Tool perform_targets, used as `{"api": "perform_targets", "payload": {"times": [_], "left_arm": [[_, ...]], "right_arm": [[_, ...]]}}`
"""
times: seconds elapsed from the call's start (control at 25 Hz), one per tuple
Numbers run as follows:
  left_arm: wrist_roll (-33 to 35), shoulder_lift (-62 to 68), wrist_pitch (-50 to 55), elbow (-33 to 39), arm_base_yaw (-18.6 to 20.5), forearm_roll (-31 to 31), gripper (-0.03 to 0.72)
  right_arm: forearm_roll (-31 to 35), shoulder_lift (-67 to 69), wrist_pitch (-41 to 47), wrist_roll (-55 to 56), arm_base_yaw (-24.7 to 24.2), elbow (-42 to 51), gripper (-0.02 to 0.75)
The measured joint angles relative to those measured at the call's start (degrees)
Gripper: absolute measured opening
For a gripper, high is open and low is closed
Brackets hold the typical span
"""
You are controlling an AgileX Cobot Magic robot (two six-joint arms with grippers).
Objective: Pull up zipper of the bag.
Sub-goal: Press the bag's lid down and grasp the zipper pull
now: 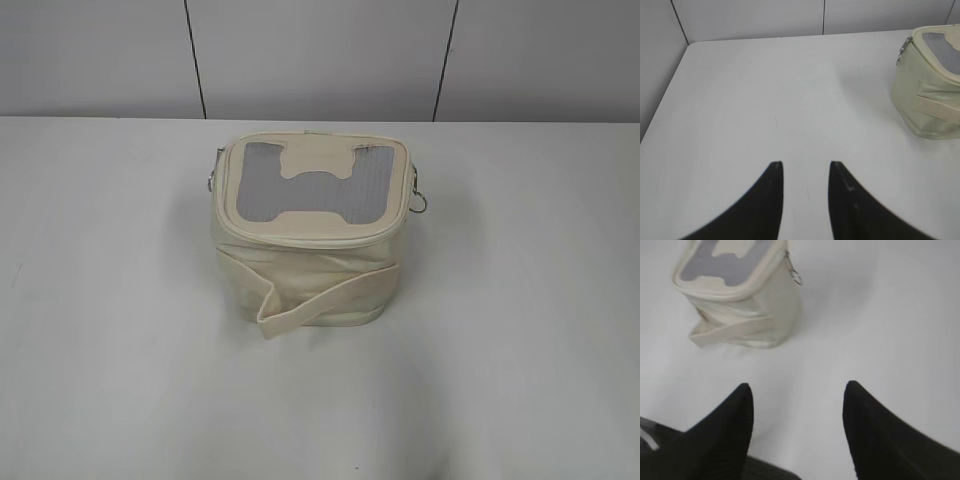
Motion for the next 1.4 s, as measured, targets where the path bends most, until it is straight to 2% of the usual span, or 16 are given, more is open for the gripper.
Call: {"api": "perform_targets", "payload": {"times": [0.2,0.28,0.36,0.44,0.52,0.64,0.84,0.96,1.12,1.28,1.4], "left_arm": [[0.0,0.0,0.0,0.0,-0.7,-0.1,0.237],[0.0,0.0,0.0,0.0,-0.9,-0.1,0.237],[0.0,0.0,0.0,0.0,-0.9,-0.1,0.237],[0.0,0.0,0.0,0.0,-0.9,0.0,0.237],[0.0,0.0,0.0,0.0,-0.9,0.1,0.237],[0.0,0.0,0.0,0.0,-0.9,0.1,0.237],[0.0,0.0,0.0,0.0,-0.9,0.2,0.237],[0.0,0.0,0.0,0.0,-0.9,0.2,0.237],[0.0,0.0,0.0,0.0,-0.9,0.2,0.237],[0.0,0.1,-0.1,0.0,-0.9,0.2,0.237],[1.6,2.7,-1.3,-0.5,-0.9,0.2,0.239]], "right_arm": [[24.0,27.9,-10.8,-27.8,0.0,-4.0,0.453],[34.1,40.4,-10.9,-39.8,0.0,-8.7,0.453],[40.5,52.0,-9.3,-49.8,0.0,-15.0,0.453],[44.3,64.7,-4.3,-54.8,0.2,-23.9,0.453],[44.8,75.6,-0.1,-56.5,1.4,-33.1,0.453],[42.7,89.7,3.8,-55.1,5.8,-47.6,0.453],[33.2,106.2,5.8,-48.2,14.7,-68.4,0.453],[30.2,112.4,7.1,-44.3,18.2,-76.6,0.453],[28.7,117.5,8.1,-40.8,20.3,-83.9,0.453],[24.0,119.4,8.1,-39.4,21.0,-86.1,0.440],[21.0,119.6,8.2,-39.1,21.7,-86.5,0.367]]}}
